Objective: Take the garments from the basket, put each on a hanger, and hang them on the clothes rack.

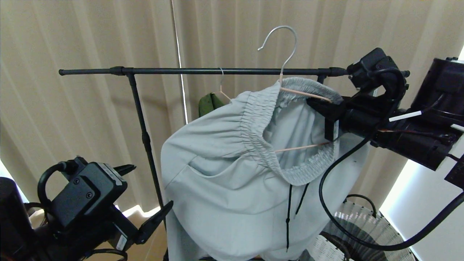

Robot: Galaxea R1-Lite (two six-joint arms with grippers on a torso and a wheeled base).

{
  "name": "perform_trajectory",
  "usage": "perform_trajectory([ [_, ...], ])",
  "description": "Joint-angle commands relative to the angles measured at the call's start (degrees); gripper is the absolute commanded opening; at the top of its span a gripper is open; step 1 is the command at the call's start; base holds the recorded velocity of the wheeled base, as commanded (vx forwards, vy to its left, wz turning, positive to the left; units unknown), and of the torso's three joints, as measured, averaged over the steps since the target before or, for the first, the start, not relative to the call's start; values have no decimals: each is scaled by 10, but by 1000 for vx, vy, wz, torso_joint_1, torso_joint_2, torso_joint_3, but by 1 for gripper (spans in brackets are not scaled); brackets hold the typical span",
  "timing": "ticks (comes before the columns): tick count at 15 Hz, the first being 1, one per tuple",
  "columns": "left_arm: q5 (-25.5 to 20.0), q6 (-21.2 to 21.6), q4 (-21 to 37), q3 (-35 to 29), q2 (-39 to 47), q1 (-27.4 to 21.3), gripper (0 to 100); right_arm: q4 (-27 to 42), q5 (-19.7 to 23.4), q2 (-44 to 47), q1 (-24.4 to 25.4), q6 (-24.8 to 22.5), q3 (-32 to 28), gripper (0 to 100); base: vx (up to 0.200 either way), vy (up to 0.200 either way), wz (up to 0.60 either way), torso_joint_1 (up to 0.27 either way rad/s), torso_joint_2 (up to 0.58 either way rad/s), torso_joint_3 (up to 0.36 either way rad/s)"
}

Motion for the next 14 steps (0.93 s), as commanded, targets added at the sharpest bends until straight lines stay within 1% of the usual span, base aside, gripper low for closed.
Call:
perform_trajectory([
  [1, 0, -1, 0, 5, 17, 26, 100, 0, 0, -15, 0, 0, 0, 0, 0, 0, 0, 0, 0, 0],
  [7, -1, -2, -7, -2, 36, 28, 100, -1, 5, -25, 20, 0, 0, 0, 0, 0, 0, 0, 0, 0],
  [10, -1, -2, -49, 1, 51, 28, 100, -1, 5, -28, 24, 0, 0, 0, 0, 0, 0, 0, 0, 0],
  [11, -1, -2, -55, 3, 55, 28, 0, -1, 5, -28, 24, 0, 0, 0, 0, 0, 0, 0, 0, 0],
  [14, 0, -3, -58, 8, 53, 34, 0, 0, 2, -28, 23, 0, 0, 0, 0, 0, 0, 0, 0, 0],
])
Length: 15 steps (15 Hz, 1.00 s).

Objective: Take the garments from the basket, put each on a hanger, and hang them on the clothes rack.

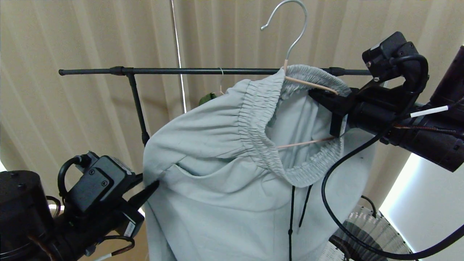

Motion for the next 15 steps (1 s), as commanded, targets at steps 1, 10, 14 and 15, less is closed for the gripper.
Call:
perform_trajectory([
  [1, 1, 1, 0, 6, 0, 14, 0, 2, -2, 1, -5, 0, -1, 0, 0, 0, 0, 0, 0, 0],
  [10, 2, 3, 0, 8, 1, 114, 0, 29, -4, -3, -74, -2, 0, 0, 0, 0, 0, 0, 0, 0],
  [14, 2, 2, 0, 8, 1, 112, 0, 29, -4, 1, -72, -2, 0, 0, 0, 0, 0, 0, 0, 0],
  [15, 2, 2, 0, 9, -1, 111, 100, 36, -4, 0, -71, -2, 0, 0, 0, 0, 0, 0, 0, 0],
])
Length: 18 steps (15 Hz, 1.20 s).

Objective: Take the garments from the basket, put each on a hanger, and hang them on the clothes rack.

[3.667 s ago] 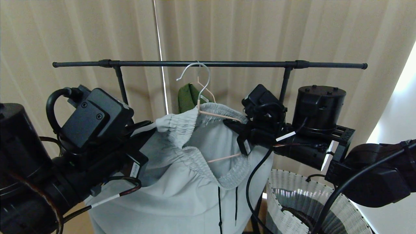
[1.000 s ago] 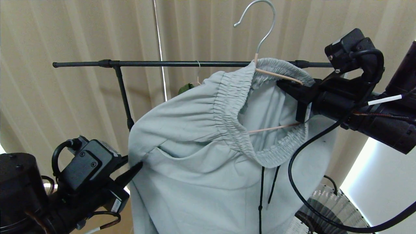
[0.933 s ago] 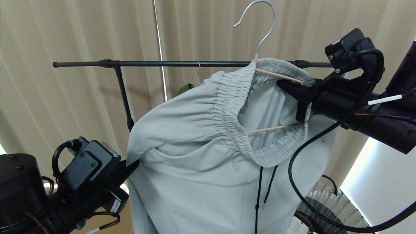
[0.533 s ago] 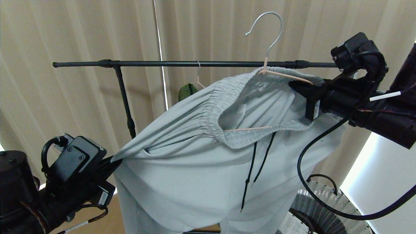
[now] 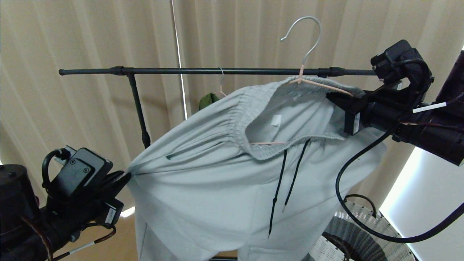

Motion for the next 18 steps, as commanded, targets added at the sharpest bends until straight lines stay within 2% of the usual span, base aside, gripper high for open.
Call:
perform_trajectory([
  [1, -1, 0, -2, 0, -1, -2, 100, 9, 2, 1, 3, -1, -2, 0, 0, 0, 0, 0, 0, 0],
  [5, -5, -1, -3, 0, -16, -5, 100, 62, -4, -16, 0, -1, -7, 0, 0, 0, 0, 0, 0, 0],
  [9, -6, -3, -2, 9, -38, -8, 100, 172, -63, -57, -20, -1, -8, 0, 0, 0, 0, 0, 0, 0],
  [11, -6, -11, -3, 29, -58, -8, 100, 272, -87, -99, -66, -1, -12, 0, 0, 0, 0, 0, 0, 0],
  [13, -6, -11, -2, 48, -74, -8, 100, 321, -94, -115, -105, -1, -14, 0, 0, 0, 0, 0, 0, 0],
  [15, -6, -11, -3, 59, -84, -8, 100, 348, -104, -125, -132, -2, -14, 0, 0, 0, 0, 0, 0, 0],
  [18, -6, -23, -3, 69, -96, -8, 100, 374, -165, -130, -173, -14, -17, 0, 0, 0, 0, 0, 0, 0],
])
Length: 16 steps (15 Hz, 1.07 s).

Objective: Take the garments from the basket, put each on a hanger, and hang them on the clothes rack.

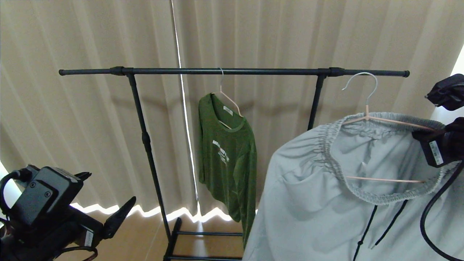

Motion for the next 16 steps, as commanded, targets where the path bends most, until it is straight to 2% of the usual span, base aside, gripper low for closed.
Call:
perform_trajectory([
  [1, 1, 1, 0, 3, -8, 0, 100, 1, -21, -5, -24, -6, -2, 0, 0, 0, 0, 0, 0, 0],
  [4, 1, 1, 0, 3, -31, 1, 100, -1, -58, -2, -32, -9, -4, 0, 0, 0, 0, 0, 0, 0],
  [9, 1, 0, 1, -6, -37, 0, 100, -10, -52, 3, -19, -8, -11, 0, 0, 0, 0, 0, 0, 0],
  [16, 1, -2, 1, -7, -38, 0, 100, -10, -55, 6, 10, -7, -12, 0, 200, 0, 0, 0, 1, 4],
])
